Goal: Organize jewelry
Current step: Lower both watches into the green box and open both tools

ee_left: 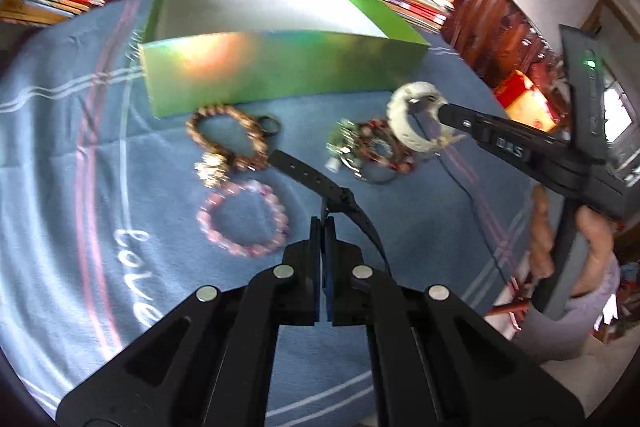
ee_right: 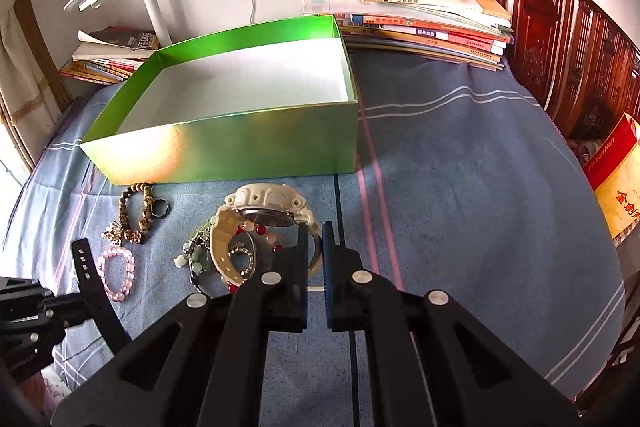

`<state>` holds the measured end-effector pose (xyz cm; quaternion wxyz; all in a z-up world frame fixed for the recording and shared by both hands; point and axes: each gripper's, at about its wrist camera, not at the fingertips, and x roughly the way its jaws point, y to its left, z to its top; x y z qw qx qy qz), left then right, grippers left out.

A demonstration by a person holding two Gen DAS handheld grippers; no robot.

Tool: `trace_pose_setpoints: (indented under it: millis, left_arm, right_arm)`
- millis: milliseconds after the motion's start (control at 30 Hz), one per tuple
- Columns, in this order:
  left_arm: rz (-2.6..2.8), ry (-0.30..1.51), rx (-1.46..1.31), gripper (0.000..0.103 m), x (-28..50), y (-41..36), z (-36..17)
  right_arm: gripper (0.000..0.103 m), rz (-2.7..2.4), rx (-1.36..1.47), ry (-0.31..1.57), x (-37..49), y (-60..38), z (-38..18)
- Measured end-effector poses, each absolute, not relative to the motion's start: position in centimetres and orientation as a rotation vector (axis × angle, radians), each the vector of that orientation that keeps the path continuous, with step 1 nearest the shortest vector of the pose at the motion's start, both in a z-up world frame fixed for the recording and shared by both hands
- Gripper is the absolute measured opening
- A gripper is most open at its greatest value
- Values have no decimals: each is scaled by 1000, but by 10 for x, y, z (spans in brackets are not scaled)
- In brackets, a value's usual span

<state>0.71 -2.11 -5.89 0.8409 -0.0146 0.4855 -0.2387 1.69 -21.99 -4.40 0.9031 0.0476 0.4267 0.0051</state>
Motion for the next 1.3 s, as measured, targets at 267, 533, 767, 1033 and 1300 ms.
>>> trace_pose_setpoints:
  millis: [267, 533, 767, 1033, 1300]
  left_arm:
    - [-319, 871, 24, 2, 39, 4, -8]
    - [-56, 673, 74, 2, 106, 10, 43]
    - [-72, 830, 41, 3, 161, 1, -2]
    - [-96, 841, 13, 39, 157, 6, -8]
    - [-78, 760, 32, 72, 79, 19, 12]
  right_arm:
    - [7, 30, 62, 778, 21, -211, -5]
    - [7, -34, 37, 605, 61, -201, 44]
    - [8, -46, 51, 740, 119, -191, 3]
    - [43, -52, 56, 722, 104, -193, 7]
    - [49, -19, 97, 741, 40, -219, 6]
